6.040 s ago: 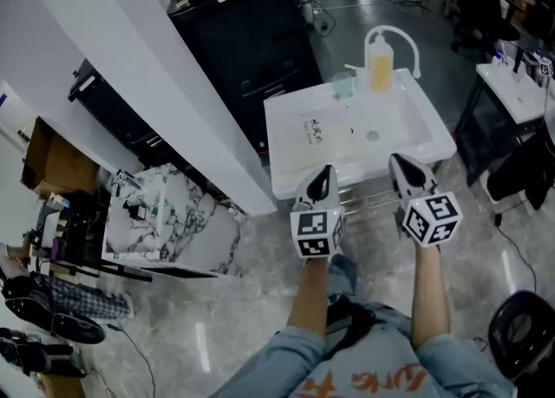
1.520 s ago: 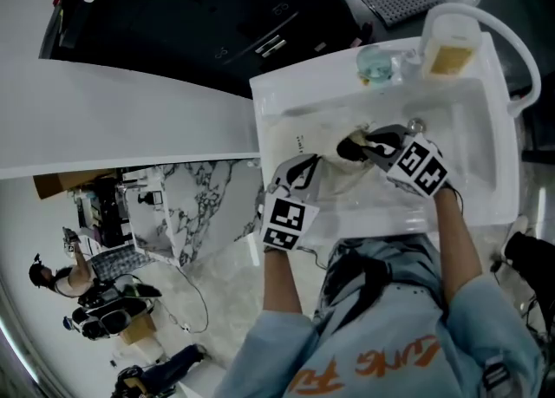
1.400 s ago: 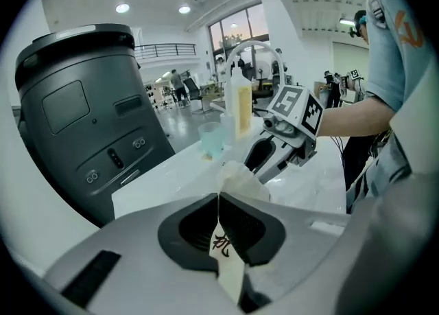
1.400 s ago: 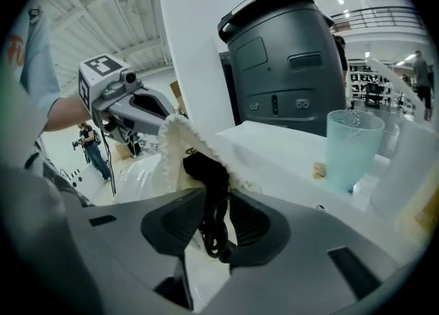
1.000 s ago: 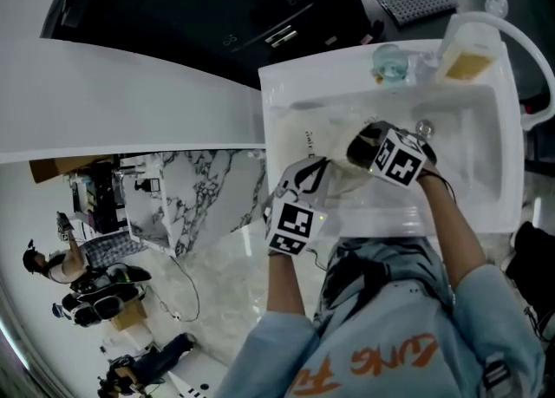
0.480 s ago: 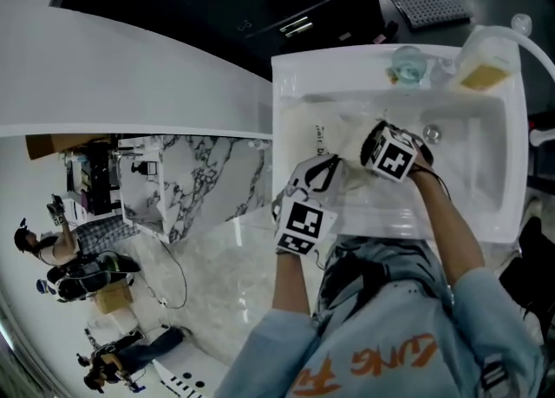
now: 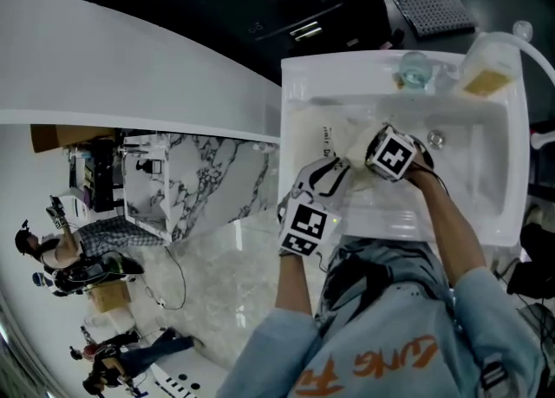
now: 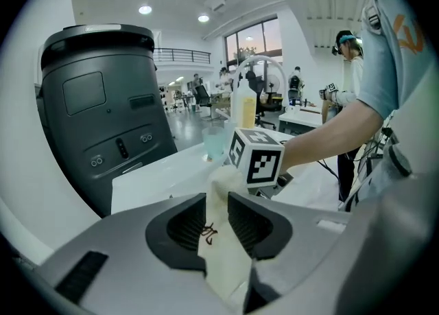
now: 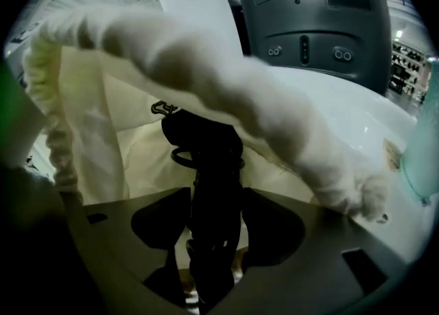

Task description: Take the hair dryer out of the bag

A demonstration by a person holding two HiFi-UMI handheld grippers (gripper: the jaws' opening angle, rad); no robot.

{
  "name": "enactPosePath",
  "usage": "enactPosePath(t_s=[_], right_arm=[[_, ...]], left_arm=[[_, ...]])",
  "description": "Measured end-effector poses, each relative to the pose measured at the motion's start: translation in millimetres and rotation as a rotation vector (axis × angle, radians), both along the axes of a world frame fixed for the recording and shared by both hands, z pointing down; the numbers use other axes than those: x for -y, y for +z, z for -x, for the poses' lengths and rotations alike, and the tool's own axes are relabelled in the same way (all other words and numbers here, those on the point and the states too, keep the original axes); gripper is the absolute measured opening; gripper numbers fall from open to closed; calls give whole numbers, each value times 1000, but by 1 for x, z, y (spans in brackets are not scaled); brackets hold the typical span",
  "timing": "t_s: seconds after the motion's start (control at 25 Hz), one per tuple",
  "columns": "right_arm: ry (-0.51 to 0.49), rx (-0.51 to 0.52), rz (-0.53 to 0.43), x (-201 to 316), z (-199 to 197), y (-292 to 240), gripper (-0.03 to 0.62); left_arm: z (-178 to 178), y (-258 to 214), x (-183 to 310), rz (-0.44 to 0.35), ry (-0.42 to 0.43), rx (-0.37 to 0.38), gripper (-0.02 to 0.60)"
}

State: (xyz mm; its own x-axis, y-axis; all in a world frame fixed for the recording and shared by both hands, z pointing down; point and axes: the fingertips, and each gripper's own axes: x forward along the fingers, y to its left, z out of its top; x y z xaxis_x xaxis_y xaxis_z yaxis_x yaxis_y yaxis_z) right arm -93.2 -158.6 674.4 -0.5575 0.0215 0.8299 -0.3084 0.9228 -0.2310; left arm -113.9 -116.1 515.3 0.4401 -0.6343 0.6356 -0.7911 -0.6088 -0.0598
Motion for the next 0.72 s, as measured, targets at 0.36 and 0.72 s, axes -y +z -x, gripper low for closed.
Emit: enactPosePath(t_s=[0.36, 0.72], right_arm=[[66, 13, 30, -1, 1, -7, 232], [139, 124, 97, -12, 7, -17, 227]], left_arm=[[92, 48, -63, 166, -163, 119, 192], [137, 115, -91, 314, -298, 332, 213]])
